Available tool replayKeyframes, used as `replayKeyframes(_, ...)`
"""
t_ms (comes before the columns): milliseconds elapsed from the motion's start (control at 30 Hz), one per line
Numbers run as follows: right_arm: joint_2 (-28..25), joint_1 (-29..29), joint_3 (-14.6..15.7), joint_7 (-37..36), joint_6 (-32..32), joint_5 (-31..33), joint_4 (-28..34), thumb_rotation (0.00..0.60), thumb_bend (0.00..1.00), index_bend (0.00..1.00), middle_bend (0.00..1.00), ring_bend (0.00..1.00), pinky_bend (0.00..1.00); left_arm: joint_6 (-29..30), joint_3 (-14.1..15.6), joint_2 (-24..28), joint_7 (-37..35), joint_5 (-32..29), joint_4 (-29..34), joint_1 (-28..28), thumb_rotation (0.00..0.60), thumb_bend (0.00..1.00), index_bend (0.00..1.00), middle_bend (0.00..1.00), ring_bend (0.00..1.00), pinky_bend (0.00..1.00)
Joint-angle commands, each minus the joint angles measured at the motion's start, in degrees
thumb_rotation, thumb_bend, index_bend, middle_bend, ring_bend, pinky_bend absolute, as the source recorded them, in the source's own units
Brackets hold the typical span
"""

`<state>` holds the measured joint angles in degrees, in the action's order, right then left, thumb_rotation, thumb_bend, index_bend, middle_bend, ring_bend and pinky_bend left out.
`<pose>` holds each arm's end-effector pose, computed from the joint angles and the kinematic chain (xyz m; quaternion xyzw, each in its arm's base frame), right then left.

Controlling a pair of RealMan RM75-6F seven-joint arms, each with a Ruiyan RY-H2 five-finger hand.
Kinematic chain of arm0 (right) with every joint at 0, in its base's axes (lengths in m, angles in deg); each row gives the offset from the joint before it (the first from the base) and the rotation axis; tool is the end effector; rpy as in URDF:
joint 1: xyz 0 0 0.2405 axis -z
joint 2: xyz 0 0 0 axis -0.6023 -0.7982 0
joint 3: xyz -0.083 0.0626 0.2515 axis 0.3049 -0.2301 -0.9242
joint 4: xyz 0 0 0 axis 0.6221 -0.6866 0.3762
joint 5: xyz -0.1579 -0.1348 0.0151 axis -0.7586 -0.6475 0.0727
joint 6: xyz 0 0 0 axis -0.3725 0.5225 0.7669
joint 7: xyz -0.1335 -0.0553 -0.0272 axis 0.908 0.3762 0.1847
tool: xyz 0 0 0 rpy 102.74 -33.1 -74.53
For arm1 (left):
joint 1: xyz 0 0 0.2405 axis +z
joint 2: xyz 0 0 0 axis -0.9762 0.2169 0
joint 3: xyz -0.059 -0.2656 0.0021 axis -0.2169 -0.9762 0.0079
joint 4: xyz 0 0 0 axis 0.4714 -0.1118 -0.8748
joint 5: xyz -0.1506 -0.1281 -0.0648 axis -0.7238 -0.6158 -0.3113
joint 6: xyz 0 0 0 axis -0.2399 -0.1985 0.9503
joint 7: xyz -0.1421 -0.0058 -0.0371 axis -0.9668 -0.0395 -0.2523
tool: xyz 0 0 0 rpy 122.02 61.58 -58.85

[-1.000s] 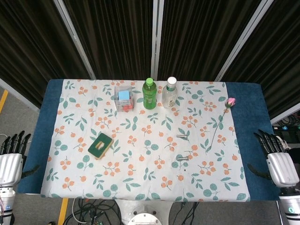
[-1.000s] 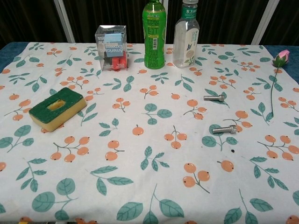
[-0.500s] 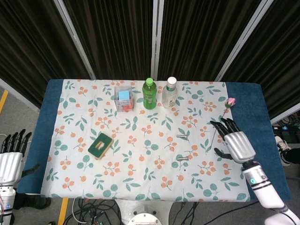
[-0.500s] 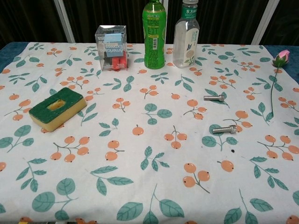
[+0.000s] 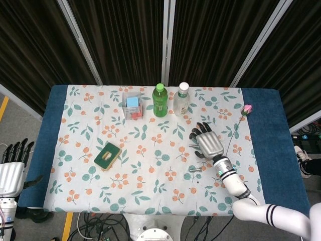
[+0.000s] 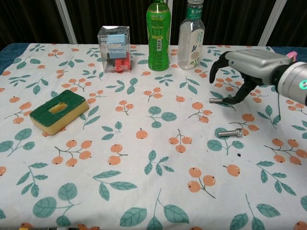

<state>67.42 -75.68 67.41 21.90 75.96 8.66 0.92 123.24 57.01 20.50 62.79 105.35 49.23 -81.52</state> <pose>-0.1808 -0.3561 -0.0166 0.7509 -0.3573 0.3289 0.4475 -0.3327 0.1842 0.1519 -0.5822 -0.3651 -0.3573 0.6326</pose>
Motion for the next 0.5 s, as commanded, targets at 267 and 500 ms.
replayKeyframes(267,5.9,-4.3,0.9,7.2,-0.8,5.6,-6.7,0.6,0.22,0.44,0.24,0.0,0.0,-0.7,-0.1,-0.3,-0.9,-0.5,-1.1,-0.3,0.6,0.06,0.09,0.0,0.0,0.0)
replayKeyframes(500,5.7,-5.1,2.2,9.8,-0.8,7.0,-6.6,0.6,0.23,0.49,0.24,0.0,0.0,-0.8,0.0,-0.5,-1.3,-0.7,-1.4,-0.1,0.6,0.06,0.09,0.0,0.0,0.0)
